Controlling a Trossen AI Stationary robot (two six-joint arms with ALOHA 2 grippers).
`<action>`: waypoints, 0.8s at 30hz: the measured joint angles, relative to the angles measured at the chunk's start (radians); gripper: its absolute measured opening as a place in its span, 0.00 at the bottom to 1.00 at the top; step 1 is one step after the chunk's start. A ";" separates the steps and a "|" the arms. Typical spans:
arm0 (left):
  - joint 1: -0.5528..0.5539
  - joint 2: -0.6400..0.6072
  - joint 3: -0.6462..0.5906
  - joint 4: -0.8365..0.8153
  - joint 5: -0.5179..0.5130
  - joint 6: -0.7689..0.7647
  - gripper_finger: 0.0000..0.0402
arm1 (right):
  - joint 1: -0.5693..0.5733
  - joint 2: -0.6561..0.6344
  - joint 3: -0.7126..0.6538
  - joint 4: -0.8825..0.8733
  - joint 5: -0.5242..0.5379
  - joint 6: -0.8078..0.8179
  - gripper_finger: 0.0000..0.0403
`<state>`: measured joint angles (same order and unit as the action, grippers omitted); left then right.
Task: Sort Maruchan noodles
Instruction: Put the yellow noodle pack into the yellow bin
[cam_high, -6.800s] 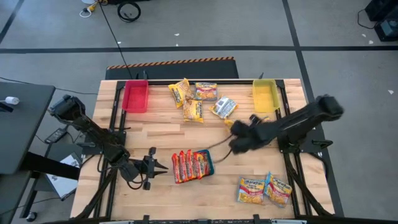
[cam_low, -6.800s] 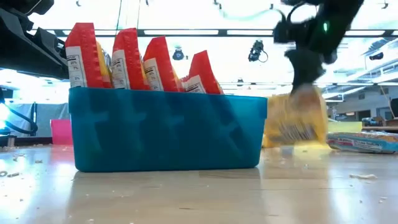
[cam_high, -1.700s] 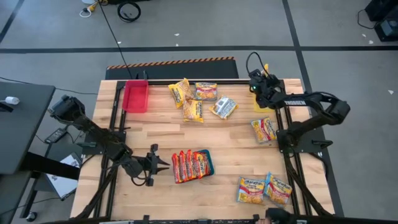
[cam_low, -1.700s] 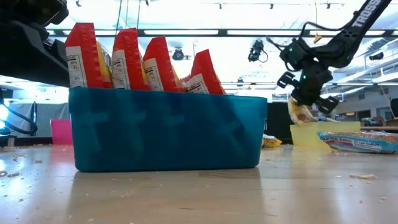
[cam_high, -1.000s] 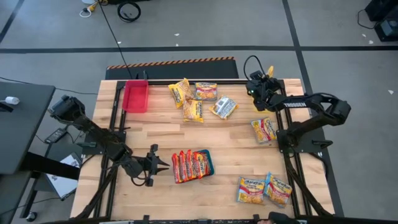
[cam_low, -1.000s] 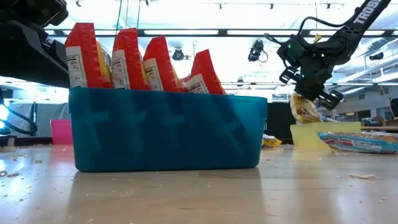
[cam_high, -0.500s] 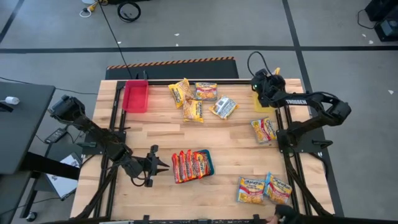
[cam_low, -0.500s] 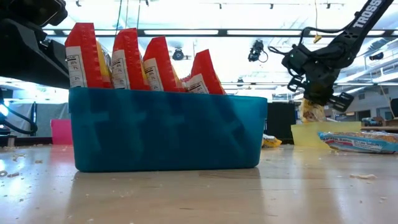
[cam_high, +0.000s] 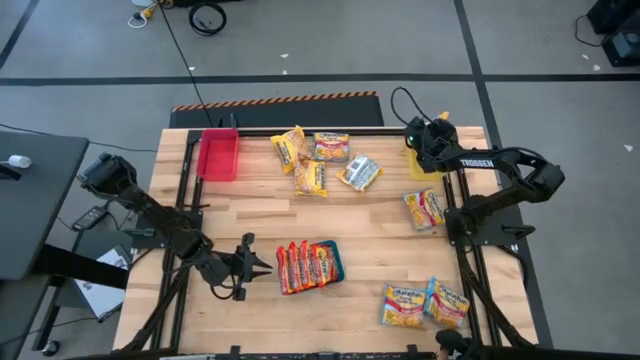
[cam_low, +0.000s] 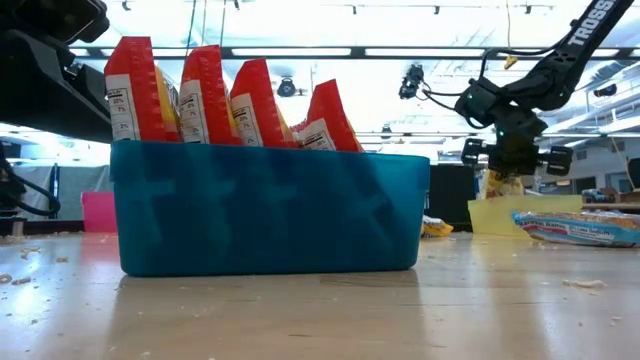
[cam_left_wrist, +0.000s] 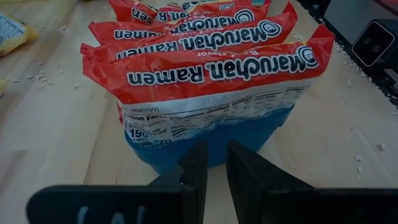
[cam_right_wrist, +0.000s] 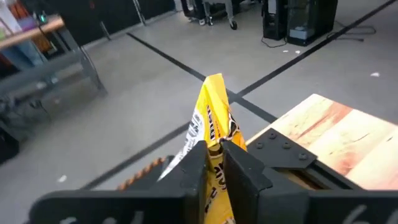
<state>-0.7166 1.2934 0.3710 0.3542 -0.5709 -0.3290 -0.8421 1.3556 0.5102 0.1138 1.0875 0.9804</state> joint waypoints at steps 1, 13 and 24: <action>0.000 0.000 0.000 0.000 0.000 0.000 0.15 | 0.000 0.000 0.000 -0.007 -0.003 -0.011 0.17; 0.000 0.000 0.000 0.000 0.000 -0.001 0.15 | 0.036 -0.001 0.000 -0.012 -0.057 -0.147 0.32; 0.000 0.000 0.000 0.002 0.026 -0.027 0.15 | 0.065 -0.008 0.000 -0.051 -0.122 -0.212 0.33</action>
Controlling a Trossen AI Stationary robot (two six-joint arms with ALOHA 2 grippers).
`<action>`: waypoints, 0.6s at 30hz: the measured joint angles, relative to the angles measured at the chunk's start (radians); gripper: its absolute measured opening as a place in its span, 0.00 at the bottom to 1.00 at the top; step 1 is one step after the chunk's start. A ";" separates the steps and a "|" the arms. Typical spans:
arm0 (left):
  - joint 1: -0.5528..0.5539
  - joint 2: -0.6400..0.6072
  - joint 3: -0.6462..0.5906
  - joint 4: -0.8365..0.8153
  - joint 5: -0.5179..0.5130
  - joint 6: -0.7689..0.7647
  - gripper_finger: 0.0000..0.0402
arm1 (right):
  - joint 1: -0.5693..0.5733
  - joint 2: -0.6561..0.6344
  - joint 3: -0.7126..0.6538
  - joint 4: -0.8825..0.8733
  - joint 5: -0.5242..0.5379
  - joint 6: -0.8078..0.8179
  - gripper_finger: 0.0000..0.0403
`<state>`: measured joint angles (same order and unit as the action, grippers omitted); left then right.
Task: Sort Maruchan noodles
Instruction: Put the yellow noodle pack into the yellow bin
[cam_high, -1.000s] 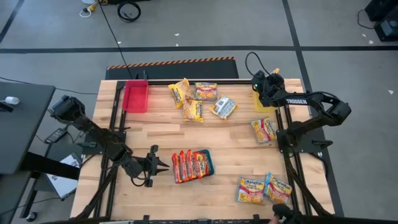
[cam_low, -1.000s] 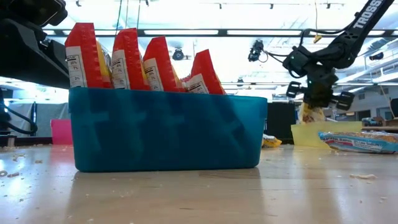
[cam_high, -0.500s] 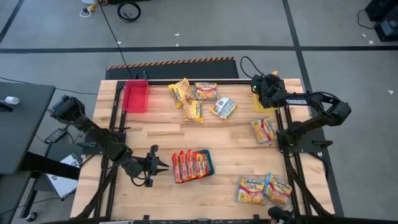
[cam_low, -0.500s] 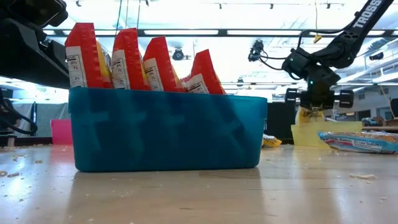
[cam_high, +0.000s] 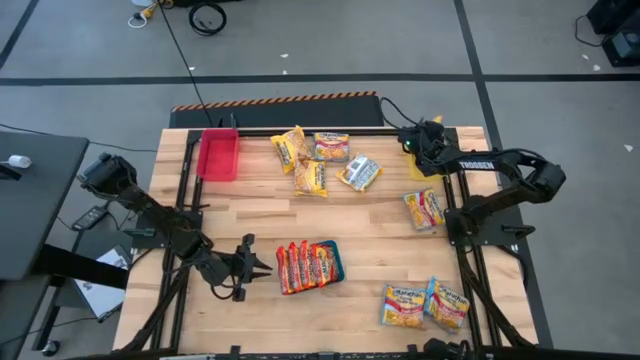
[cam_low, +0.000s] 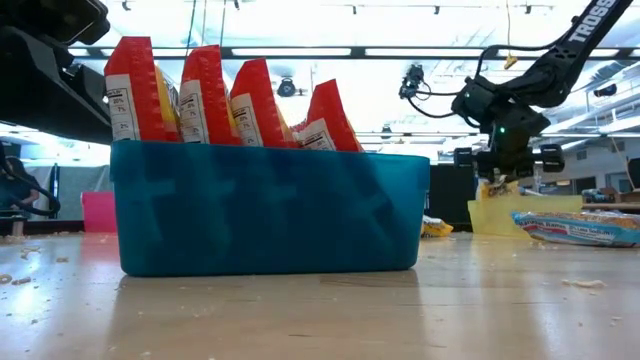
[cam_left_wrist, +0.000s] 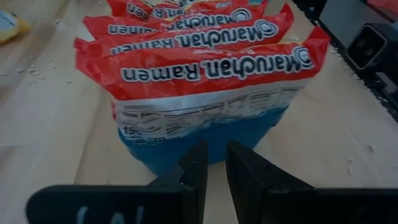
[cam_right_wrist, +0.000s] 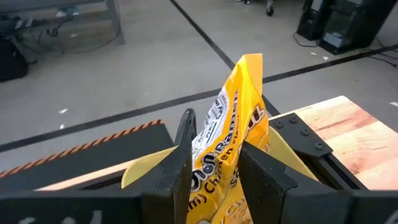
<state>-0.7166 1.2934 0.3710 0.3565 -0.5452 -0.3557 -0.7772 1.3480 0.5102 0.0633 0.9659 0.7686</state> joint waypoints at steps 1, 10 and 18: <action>0.000 0.000 0.000 0.003 0.007 0.000 0.15 | 0.003 -0.007 0.000 0.001 -0.001 -0.008 0.33; 0.000 0.000 0.000 0.017 0.012 0.009 0.15 | 0.062 -0.137 0.099 -0.068 0.031 -0.323 0.33; 0.000 0.000 0.000 0.017 0.011 0.011 0.15 | 0.004 -0.142 0.222 -0.601 -0.202 -0.251 0.31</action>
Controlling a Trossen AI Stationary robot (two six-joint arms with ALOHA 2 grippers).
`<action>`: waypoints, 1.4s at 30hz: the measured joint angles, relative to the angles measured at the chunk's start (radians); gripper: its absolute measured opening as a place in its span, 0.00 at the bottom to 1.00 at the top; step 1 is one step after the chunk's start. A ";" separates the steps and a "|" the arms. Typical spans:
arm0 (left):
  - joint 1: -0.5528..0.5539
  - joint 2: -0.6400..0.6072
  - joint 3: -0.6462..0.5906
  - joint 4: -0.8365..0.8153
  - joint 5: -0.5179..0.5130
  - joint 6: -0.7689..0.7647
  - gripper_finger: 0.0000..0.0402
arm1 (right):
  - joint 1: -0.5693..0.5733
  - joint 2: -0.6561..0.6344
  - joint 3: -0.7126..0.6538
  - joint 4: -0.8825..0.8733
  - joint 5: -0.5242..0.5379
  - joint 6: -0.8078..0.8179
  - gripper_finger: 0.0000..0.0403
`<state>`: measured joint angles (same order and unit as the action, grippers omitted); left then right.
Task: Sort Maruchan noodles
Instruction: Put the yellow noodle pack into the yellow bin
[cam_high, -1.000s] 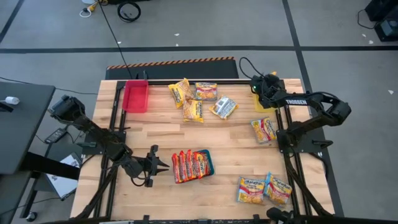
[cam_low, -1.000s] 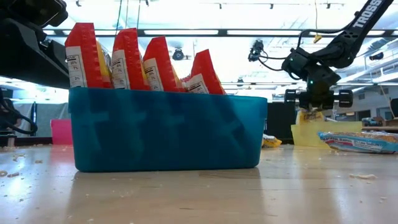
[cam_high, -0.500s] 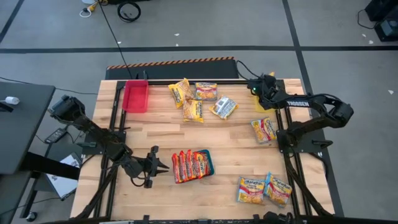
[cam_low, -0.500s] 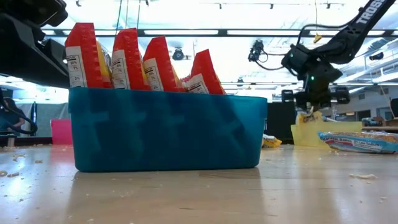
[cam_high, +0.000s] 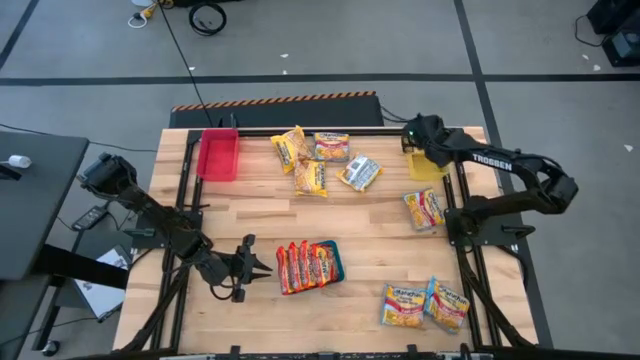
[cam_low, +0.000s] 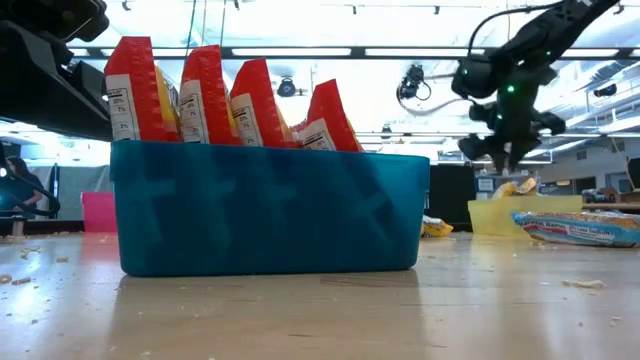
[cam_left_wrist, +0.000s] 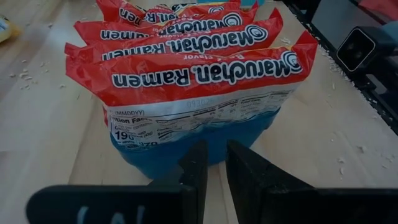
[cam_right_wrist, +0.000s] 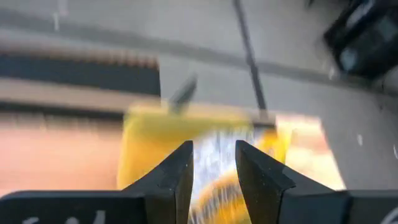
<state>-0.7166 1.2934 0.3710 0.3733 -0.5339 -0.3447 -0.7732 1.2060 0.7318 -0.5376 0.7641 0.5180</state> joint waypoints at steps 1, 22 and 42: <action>0.000 0.000 0.000 0.000 0.000 0.000 0.15 | -0.007 0.003 0.007 -0.055 -0.032 -0.008 0.30; -0.001 0.000 0.000 0.021 0.000 0.019 0.15 | -0.030 0.003 -0.066 -0.132 -0.364 0.036 0.21; -0.001 0.000 0.000 0.012 0.006 0.017 0.15 | -0.131 0.176 -0.092 0.380 -0.286 0.087 0.18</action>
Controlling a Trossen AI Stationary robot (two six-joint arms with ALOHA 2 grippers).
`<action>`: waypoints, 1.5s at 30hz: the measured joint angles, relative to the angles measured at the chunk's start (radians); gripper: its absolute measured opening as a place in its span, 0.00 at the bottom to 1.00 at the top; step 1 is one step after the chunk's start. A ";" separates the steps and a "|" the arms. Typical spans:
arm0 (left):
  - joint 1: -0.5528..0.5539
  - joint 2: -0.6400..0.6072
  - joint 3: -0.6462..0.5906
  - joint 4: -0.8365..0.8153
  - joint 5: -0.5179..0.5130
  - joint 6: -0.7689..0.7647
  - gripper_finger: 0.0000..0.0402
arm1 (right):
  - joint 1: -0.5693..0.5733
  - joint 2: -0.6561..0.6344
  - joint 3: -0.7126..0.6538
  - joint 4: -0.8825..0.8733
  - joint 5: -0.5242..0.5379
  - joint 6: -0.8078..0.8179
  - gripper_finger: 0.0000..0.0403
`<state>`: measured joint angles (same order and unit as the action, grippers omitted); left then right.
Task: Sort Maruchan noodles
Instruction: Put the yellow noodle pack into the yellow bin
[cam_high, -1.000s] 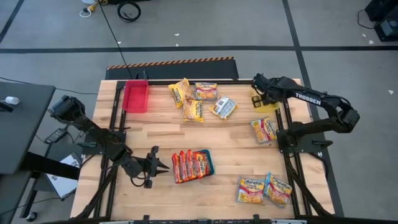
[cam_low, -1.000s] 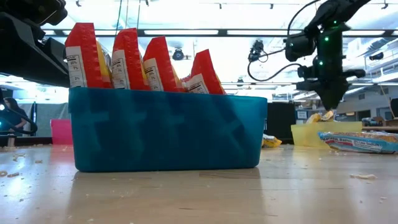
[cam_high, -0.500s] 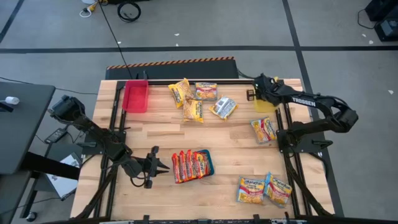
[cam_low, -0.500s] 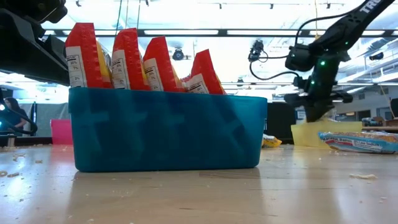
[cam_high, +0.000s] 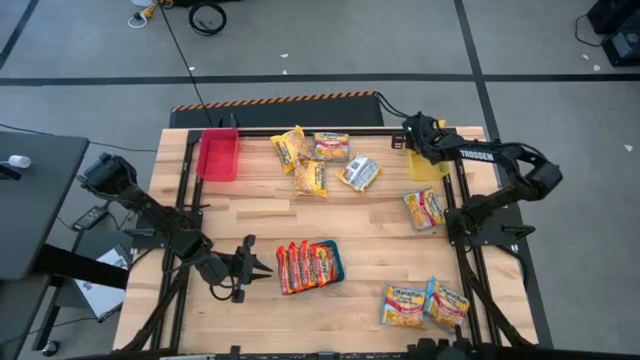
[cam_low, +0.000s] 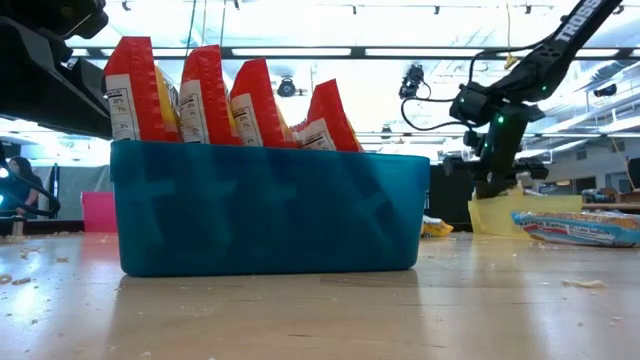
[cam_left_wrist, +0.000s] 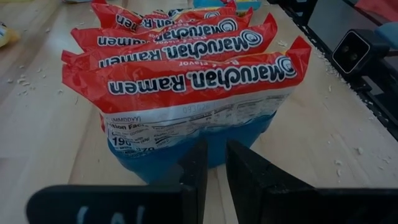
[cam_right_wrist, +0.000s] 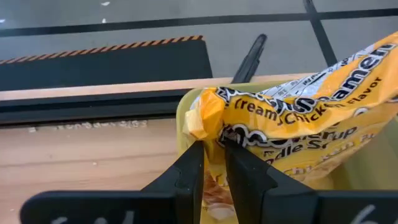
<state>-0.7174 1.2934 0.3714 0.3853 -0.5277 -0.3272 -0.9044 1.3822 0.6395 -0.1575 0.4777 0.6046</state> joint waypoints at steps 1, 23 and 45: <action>0.000 0.000 0.000 -0.003 0.001 0.000 0.15 | 0.003 -0.013 -0.001 -0.003 0.000 -0.003 0.18; 0.010 -0.001 0.000 -0.006 0.018 0.055 0.15 | 0.646 -0.136 0.009 0.083 0.001 -0.109 0.05; -0.016 -0.020 0.000 -0.137 0.054 -0.080 0.15 | 0.806 0.340 0.184 -0.259 0.223 -1.022 0.44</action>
<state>-0.7334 1.2736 0.3717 0.2488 -0.4740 -0.4068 -0.0989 1.7223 0.8230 -0.4164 0.7004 -0.4177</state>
